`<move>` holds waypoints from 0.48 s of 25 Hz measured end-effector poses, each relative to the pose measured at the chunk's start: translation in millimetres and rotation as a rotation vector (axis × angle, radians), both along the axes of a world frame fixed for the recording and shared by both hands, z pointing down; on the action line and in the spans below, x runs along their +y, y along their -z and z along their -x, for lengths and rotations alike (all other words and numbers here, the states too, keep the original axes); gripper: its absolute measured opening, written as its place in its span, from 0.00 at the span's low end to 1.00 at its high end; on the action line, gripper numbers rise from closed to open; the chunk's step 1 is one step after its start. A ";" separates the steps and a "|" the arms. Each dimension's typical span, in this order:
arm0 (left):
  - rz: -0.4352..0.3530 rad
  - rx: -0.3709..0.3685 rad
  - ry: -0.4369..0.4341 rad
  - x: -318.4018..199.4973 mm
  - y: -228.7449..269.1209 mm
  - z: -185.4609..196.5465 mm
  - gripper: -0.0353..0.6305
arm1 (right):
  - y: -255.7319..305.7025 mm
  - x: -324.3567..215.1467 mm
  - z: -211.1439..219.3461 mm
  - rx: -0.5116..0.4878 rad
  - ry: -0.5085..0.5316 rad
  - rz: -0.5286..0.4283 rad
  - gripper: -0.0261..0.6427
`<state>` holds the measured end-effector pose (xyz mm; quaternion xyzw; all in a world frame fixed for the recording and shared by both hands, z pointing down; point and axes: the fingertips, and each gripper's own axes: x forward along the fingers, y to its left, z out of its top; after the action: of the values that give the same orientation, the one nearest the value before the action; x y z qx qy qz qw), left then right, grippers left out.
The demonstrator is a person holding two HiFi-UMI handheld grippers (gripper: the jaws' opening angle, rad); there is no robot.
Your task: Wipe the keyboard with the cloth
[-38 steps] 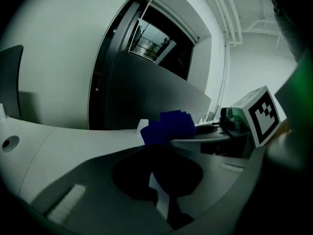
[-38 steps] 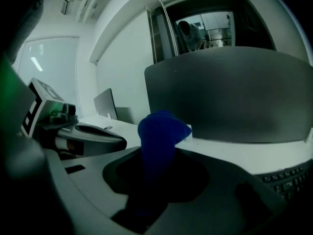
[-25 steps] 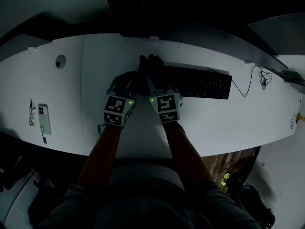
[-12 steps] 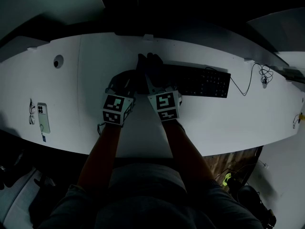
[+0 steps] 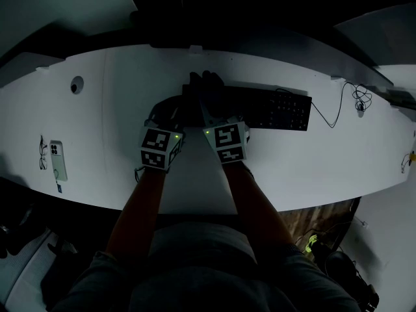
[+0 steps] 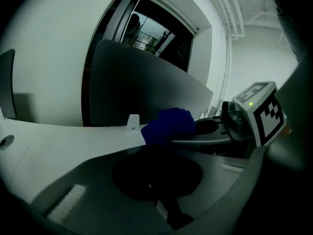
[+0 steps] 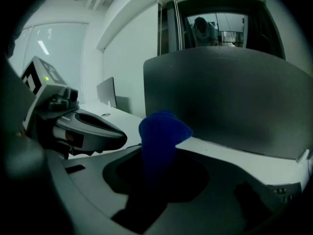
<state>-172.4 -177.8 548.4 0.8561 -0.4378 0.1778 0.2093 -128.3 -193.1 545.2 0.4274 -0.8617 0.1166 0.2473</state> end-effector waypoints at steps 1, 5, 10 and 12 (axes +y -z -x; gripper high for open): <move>0.002 -0.001 0.000 0.3 -0.6 -1.1 0.06 | -0.2 0.1 -2.6 0.002 -0.003 0.001 0.23; 0.005 -0.003 -0.002 0.5 -0.8 -7.6 0.06 | -0.1 -0.6 -15.0 -0.003 -0.018 0.007 0.23; 0.007 -0.004 -0.011 1.3 -1.5 -19.6 0.06 | -0.5 -0.7 -28.4 -0.005 -0.029 0.007 0.23; 0.010 -0.005 -0.013 1.9 -2.5 -23.7 0.06 | -0.3 -0.7 -32.9 -0.007 -0.034 0.008 0.23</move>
<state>-148.8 -175.9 550.9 0.8574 -0.4320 0.1835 0.2111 -95.5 -193.7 545.5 0.4404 -0.8548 0.1258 0.2441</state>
